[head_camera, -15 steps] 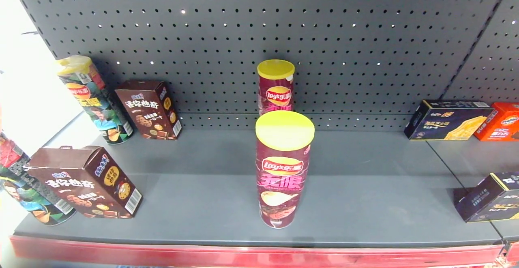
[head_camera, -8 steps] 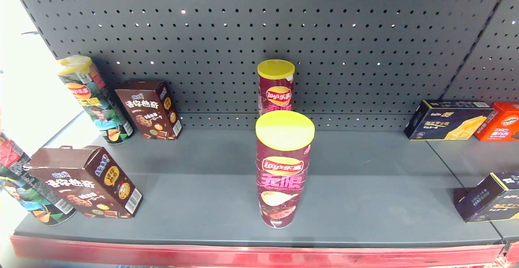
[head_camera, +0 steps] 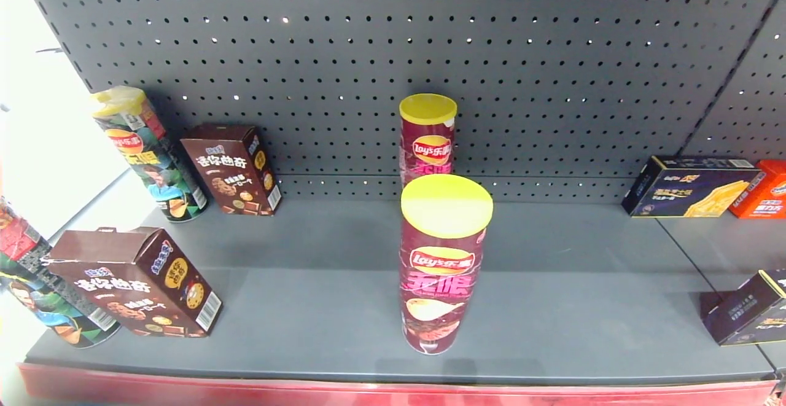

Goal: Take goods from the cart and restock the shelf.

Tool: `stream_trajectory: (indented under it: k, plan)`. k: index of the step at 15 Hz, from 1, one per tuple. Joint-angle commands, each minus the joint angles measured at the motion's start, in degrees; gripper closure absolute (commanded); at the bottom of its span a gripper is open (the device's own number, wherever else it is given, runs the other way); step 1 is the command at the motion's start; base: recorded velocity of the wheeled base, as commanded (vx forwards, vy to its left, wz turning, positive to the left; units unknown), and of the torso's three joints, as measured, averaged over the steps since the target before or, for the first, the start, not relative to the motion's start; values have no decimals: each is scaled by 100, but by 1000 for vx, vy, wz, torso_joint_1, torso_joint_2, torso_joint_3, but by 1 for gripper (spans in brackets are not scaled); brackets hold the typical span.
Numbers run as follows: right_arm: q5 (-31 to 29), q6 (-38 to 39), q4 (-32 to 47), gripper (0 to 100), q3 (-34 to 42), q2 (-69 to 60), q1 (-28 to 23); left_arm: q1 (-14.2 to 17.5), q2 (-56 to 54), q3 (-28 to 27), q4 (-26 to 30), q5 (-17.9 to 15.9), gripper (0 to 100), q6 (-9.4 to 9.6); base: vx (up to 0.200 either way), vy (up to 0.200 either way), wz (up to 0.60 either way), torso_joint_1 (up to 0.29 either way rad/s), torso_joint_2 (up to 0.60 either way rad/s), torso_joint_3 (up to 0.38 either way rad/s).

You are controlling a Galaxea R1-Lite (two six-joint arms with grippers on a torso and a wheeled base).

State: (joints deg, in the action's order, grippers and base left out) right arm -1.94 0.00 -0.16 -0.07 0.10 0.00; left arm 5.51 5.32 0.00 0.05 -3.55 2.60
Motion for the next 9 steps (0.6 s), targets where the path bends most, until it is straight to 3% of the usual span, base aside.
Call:
stream_trajectory:
  k: [1,6,7,9]
  plan:
    - [0,0,-2,0,-1,8,0,3,5,0,4,-6,0,13,0,0,0,0,0,0]
    - [0,0,-2,0,-1,8,0,3,5,0,4,-23,0,48,0,0,0,0,0,0]
    - [0,0,-2,0,-1,8,0,3,5,0,4,-23,0,66,-200,0,0,-2,7,7]
    - [0,0,-2,0,-1,8,0,3,5,0,4,-14,0,30,0,0,0,0,0,0]
